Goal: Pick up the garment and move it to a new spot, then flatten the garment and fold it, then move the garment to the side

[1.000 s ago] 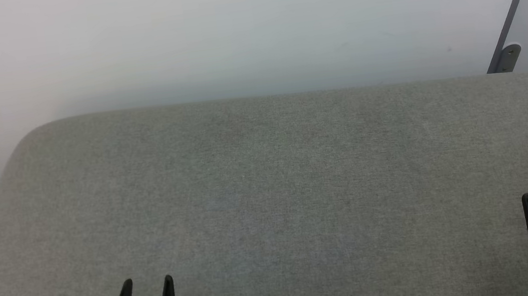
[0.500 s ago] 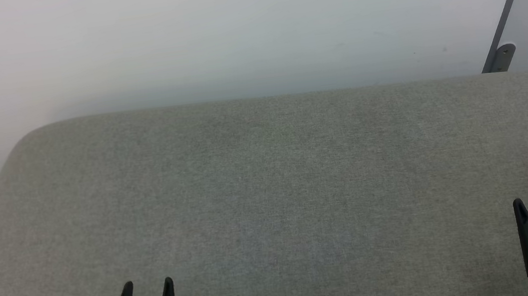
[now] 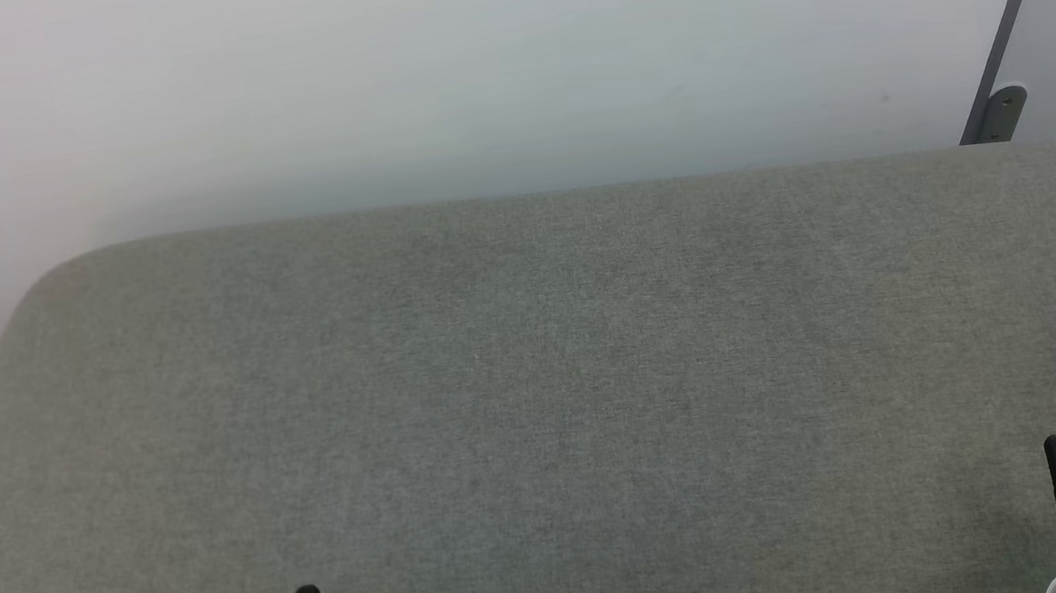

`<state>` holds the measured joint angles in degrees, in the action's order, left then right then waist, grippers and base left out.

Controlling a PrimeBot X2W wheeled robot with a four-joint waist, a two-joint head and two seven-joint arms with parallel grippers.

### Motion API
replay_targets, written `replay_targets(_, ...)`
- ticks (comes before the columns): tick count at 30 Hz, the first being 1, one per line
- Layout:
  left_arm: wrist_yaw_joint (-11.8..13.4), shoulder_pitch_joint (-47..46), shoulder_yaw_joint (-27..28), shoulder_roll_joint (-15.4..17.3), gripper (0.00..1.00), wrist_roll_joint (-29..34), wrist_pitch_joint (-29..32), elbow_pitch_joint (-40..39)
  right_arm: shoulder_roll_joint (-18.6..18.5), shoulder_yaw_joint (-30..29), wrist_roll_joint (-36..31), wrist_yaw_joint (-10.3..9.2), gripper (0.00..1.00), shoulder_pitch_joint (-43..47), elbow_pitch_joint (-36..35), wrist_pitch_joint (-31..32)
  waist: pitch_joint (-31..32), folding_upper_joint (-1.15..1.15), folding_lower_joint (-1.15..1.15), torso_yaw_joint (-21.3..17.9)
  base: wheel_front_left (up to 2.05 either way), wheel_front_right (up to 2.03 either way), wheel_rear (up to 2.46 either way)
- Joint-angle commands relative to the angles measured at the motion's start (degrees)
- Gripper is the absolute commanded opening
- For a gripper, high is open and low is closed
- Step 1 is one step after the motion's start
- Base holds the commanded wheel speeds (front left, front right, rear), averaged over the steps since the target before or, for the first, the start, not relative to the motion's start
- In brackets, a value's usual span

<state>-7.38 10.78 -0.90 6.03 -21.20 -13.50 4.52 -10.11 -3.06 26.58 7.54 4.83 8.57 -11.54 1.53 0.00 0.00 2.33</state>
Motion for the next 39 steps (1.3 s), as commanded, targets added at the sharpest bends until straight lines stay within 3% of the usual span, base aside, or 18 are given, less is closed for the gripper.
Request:
replay_targets(1,0.1,-1.9,0.3,0.4,0.0,-3.4,0.6,-0.4,0.0,-0.4,3.2,-0.01,0.0,-1.8,-0.6,0.6,0.0,0.0,0.0,0.0,0.0,0.0,0.0)
replay_targets(39,-0.1,-8.8,1.8,0.1,0.0,-35.2,7.9,4.0,3.2,-1.9,31.2,-0.03,0.0,-6.2,2.0,8.5,-0.6,0.0,0.0,-0.8,0.0,0.0,0.0)
